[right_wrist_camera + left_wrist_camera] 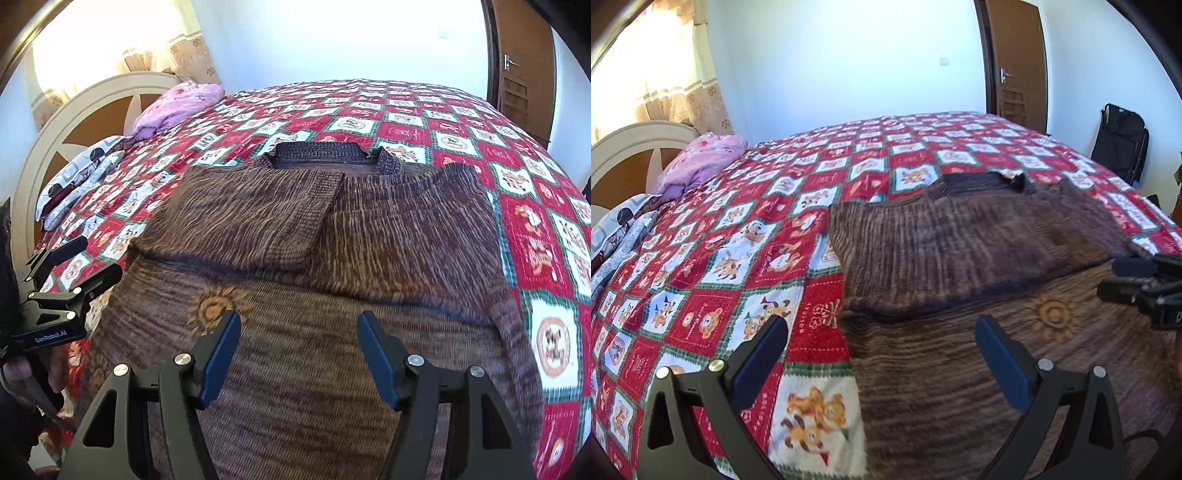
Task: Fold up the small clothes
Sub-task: 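Open the right gripper and lift it away from the folded sweater, then move both grippers down to the ribbed hem of the brown sweater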
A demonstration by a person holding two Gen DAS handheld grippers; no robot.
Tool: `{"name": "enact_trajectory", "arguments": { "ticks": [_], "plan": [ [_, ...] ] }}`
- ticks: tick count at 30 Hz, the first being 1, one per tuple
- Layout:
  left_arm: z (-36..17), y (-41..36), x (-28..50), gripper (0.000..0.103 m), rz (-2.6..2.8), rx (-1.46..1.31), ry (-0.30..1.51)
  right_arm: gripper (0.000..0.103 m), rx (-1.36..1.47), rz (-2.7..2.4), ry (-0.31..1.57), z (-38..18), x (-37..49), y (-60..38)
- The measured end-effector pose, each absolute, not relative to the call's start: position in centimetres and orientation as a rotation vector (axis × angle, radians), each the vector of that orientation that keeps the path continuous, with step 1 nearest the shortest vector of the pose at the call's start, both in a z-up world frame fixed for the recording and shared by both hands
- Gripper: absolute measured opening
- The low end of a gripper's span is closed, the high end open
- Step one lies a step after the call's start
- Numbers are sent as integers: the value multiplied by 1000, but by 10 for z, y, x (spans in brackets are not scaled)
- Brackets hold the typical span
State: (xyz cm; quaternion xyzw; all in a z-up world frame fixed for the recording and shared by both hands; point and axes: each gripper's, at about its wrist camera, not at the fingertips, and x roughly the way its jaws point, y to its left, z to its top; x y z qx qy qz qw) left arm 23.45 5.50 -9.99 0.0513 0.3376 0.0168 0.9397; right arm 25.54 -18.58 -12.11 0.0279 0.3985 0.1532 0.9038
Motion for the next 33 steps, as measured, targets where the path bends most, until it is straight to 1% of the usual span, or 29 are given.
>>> {"name": "enact_trajectory", "arguments": {
  "ticks": [10, 33],
  "plan": [
    [-87, 43, 198, 103, 3, 90, 647, 67, 81, 312, 809, -119, 217, -192],
    [-69, 48, 126, 103, -11, 72, 594, 67, 52, 328, 776, -106, 146, -187]
  ]
}}
